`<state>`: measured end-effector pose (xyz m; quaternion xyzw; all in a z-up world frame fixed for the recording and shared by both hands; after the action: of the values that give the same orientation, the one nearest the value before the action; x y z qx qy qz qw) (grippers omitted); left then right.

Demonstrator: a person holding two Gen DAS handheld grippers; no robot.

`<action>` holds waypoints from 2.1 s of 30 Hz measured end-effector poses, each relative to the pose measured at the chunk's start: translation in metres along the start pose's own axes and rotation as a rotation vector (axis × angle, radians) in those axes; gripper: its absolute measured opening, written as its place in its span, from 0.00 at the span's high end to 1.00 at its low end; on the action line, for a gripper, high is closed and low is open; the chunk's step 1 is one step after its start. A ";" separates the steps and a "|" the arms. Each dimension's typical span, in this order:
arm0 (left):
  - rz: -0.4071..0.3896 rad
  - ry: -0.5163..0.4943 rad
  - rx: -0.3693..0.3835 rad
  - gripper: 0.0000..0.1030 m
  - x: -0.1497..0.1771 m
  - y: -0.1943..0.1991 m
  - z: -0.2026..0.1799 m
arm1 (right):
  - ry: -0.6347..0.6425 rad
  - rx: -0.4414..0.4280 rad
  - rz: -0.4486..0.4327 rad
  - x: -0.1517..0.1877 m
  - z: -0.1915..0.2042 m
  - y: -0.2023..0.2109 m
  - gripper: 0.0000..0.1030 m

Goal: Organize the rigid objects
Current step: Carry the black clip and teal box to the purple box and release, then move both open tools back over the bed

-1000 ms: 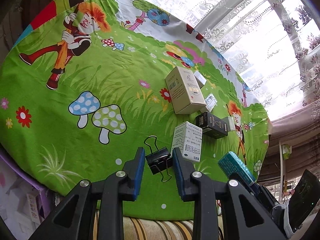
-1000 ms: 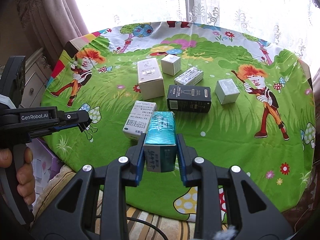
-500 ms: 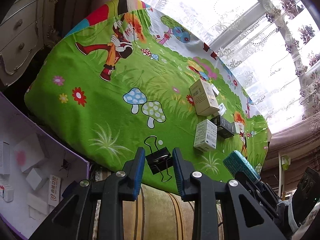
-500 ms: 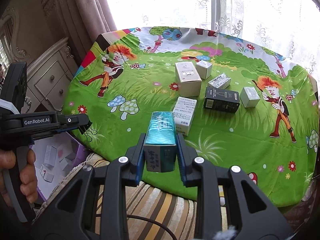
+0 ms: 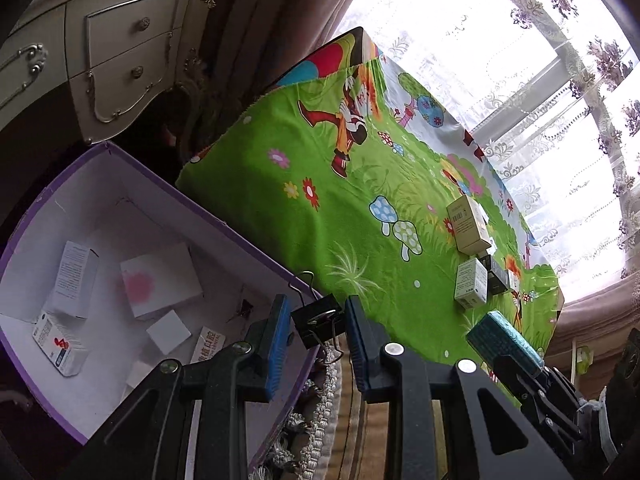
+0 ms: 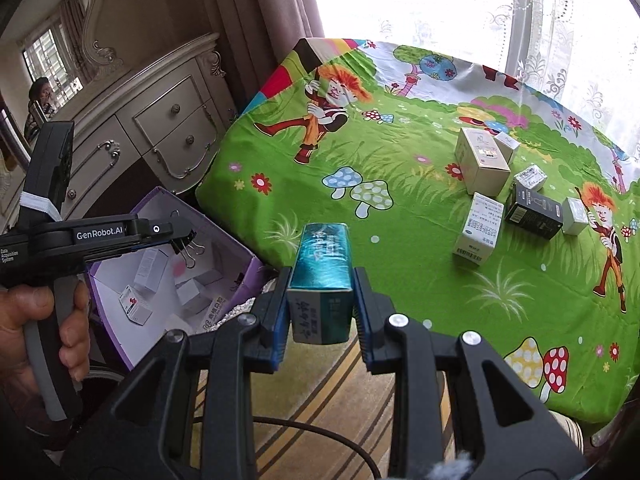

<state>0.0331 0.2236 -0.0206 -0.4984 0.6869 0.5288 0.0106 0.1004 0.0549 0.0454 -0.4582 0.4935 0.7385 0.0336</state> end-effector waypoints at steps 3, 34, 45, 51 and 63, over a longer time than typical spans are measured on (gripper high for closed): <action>-0.014 0.020 -0.027 0.71 0.002 0.010 0.023 | 0.037 -0.057 0.023 0.004 0.029 -0.004 0.68; -0.090 0.130 -0.195 0.48 0.009 0.052 0.117 | 0.328 -0.310 0.151 0.060 0.166 -0.006 0.31; -0.270 -0.137 -0.217 0.22 -0.009 0.072 0.041 | 0.231 -0.100 -0.008 0.022 0.102 0.017 0.10; -0.376 -0.355 -0.170 0.21 -0.009 0.074 -0.013 | 0.187 0.063 -0.058 0.008 0.052 0.029 0.08; -0.255 -0.493 0.042 0.21 0.013 0.036 -0.105 | 0.065 0.236 -0.114 0.011 -0.056 0.056 0.08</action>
<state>0.0555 0.1351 0.0440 -0.4368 0.6062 0.6141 0.2543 0.1014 -0.0207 0.0715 -0.5021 0.5509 0.6570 0.1131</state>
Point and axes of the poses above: each gripper's, at about its wrist camera, not at the fingertips, and y roughly against the way its jaws point, z to its left, x to its underside, the point moved 6 cm from there along -y, roughly the way its jaws point, and after that the axes turned 11 degrees about -z, right-handed, at the moved point
